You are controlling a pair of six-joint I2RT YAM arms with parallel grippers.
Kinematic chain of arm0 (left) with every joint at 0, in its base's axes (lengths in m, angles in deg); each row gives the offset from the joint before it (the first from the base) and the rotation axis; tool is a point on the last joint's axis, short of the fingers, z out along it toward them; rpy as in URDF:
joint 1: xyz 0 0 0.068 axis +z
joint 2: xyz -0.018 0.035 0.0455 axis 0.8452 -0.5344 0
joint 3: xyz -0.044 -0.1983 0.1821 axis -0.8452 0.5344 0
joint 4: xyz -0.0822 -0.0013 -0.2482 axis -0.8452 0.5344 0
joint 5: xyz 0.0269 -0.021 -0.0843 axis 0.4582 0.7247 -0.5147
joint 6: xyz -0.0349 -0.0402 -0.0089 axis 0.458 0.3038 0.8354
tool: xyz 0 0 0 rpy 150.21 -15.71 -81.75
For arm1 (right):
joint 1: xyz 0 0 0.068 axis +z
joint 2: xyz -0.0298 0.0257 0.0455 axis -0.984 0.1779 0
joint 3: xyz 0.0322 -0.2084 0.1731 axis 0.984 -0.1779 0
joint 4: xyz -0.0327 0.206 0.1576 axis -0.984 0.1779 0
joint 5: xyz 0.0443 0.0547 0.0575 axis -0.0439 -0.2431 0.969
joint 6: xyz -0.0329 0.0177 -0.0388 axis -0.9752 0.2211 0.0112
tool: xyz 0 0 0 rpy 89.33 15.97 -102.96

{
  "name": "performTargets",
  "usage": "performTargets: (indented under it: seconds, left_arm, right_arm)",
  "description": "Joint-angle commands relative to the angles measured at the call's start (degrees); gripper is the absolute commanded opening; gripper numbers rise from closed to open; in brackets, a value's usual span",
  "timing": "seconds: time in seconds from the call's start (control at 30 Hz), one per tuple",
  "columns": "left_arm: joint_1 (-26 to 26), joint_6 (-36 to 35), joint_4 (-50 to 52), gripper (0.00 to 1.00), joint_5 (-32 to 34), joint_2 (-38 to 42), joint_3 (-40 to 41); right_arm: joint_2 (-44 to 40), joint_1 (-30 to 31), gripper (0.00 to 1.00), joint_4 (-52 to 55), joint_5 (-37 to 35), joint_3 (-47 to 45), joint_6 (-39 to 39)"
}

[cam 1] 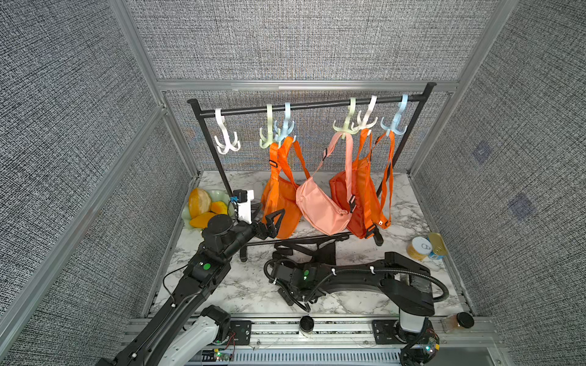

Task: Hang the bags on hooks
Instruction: Pick up the bag from the center of the board.

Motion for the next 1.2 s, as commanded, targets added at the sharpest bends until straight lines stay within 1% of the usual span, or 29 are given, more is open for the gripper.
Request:
performTargets:
  seconds: [0.0, 0.1, 0.17, 0.23, 0.33, 0.43, 0.57, 0.63, 0.8, 0.87, 0.93, 1.03, 1.17]
  left_arm:
    - [0.08, -0.06, 3.52, 0.99, 1.91, 3.48, -1.74]
    - [0.06, -0.87, 7.32, 0.99, 3.67, 6.57, -4.60]
    - [0.09, -1.84, 9.23, 0.99, 3.21, 8.16, -6.22]
    - [0.03, -3.45, 8.49, 0.99, -1.03, 10.02, -6.68]
    - [0.10, -3.45, 7.52, 0.99, -5.76, 11.52, -6.75]
    - [-0.07, -4.16, 8.28, 0.99, -9.44, 10.71, -8.11]
    - [-0.23, -3.56, 6.63, 0.99, -14.31, 8.28, -9.55]
    - [-0.53, -3.19, 5.22, 0.99, -14.82, 7.59, -10.39]
    - [-2.27, -3.06, 3.41, 0.99, -16.30, 4.89, -13.46]
    - [-4.18, -3.29, 2.88, 0.99, -16.17, 3.04, -14.24]
    - [-7.99, -4.89, 2.71, 0.99, -14.64, 0.98, -14.97]
    - [-16.24, -9.17, 5.30, 0.99, -8.30, -2.90, -17.31]
    - [-23.16, -12.89, 6.86, 0.99, -2.22, -7.17, -19.31]
  right_arm:
    - [-3.76, 0.13, 0.00, 0.40, 0.54, -0.06, 0.62]
    - [-8.88, 0.09, 0.00, -0.47, 1.77, -0.57, -1.35]
    - [-12.81, 0.09, 0.00, -1.81, 3.39, -1.17, -2.72]
    - [-17.26, -0.08, 0.00, -3.48, 4.34, -1.96, -3.68]
    - [-23.49, -1.24, 0.00, -5.53, 6.97, -3.02, -4.77]
    - [-30.11, -3.27, 0.00, -8.57, 10.24, -4.71, -4.59]
    - [-38.24, -6.75, 0.00, -15.97, 15.90, -8.30, -3.28]
    - [-41.35, -9.41, 0.00, -18.12, 18.85, -9.10, -1.79]
    - [-48.98, -14.46, 0.00, -20.05, 21.69, -8.57, 0.44]
    - [-51.33, -16.76, 0.00, -19.99, 21.38, -7.54, 1.52]
    - [-53.37, -19.24, 0.00, -19.47, 19.41, -6.41, 2.67]
    - [-55.58, -22.26, 0.00, -18.24, 15.59, -4.96, 4.37]
    - [-57.88, -25.06, 0.00, -18.50, 11.09, -4.28, 6.68]
